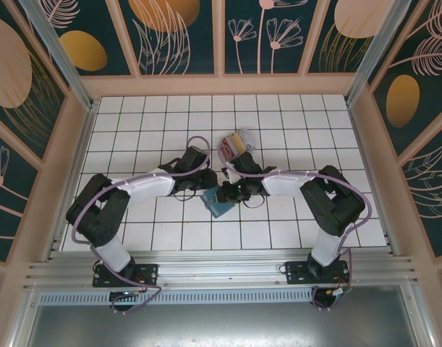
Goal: Put the credit cards into the card holder
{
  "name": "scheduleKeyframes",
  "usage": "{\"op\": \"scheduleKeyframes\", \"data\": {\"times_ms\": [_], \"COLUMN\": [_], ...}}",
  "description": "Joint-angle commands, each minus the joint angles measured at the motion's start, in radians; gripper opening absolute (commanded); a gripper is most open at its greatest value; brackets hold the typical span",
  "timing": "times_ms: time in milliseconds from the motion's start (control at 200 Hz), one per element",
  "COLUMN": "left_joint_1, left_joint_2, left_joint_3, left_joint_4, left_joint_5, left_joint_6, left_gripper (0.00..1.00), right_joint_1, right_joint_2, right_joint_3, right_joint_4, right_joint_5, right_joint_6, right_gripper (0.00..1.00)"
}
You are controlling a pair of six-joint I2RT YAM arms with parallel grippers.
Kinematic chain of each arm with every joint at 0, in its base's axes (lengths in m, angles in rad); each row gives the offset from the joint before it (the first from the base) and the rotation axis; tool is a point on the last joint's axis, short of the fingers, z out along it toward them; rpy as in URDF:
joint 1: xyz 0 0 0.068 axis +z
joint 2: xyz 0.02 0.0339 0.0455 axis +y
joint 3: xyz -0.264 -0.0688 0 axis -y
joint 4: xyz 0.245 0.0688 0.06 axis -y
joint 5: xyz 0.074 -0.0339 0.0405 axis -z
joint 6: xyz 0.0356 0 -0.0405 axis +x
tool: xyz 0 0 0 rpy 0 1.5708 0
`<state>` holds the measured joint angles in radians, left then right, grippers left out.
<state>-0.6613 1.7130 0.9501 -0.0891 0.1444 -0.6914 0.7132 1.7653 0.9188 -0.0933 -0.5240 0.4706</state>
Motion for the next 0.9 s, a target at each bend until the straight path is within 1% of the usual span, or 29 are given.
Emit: {"op": "scheduleKeyframes", "data": {"times_ms": [0, 125, 205, 290, 360, 470, 581, 766, 896], "left_joint_1": [-0.002, -0.003, -0.004, -0.004, -0.006, -0.005, -0.005, -0.005, -0.006], "left_joint_2": [0.02, 0.007, -0.039, -0.068, -0.088, -0.109, -0.128, -0.143, -0.163], "left_joint_3": [-0.004, -0.084, -0.15, -0.229, -0.275, -0.306, -0.32, -0.337, -0.353], "left_joint_4": [0.009, 0.041, 0.073, 0.131, 0.15, 0.147, 0.15, 0.152, 0.15], "left_joint_5": [0.088, 0.112, 0.116, 0.125, 0.113, 0.092, 0.077, 0.069, 0.063], "left_joint_6": [0.027, 0.003, -0.027, -0.077, -0.098, -0.11, -0.125, -0.137, -0.145], "left_gripper": [0.26, 0.25, 0.25, 0.25, 0.25, 0.25, 0.25, 0.25, 0.25], "right_joint_1": [-0.01, -0.023, -0.013, 0.003, 0.02, 0.065, 0.105, 0.14, 0.135], "right_joint_2": [-0.048, -0.103, -0.137, -0.167, -0.205, -0.251, -0.284, -0.221, -0.165], "right_joint_3": [-0.026, -0.045, -0.039, -0.058, -0.112, -0.208, -0.289, -0.31, -0.309], "right_joint_4": [0.001, 0.022, -0.032, -0.066, -0.069, -0.061, -0.002, 0.124, 0.218], "right_joint_5": [0.01, 0.016, 0.064, 0.029, -0.005, -0.044, -0.059, -0.053, -0.003], "right_joint_6": [0.024, 0.05, 0.048, 0.049, 0.071, 0.121, 0.187, 0.264, 0.333], "right_gripper": [0.17, 0.18, 0.18, 0.17, 0.18, 0.18, 0.18, 0.18, 0.17]}}
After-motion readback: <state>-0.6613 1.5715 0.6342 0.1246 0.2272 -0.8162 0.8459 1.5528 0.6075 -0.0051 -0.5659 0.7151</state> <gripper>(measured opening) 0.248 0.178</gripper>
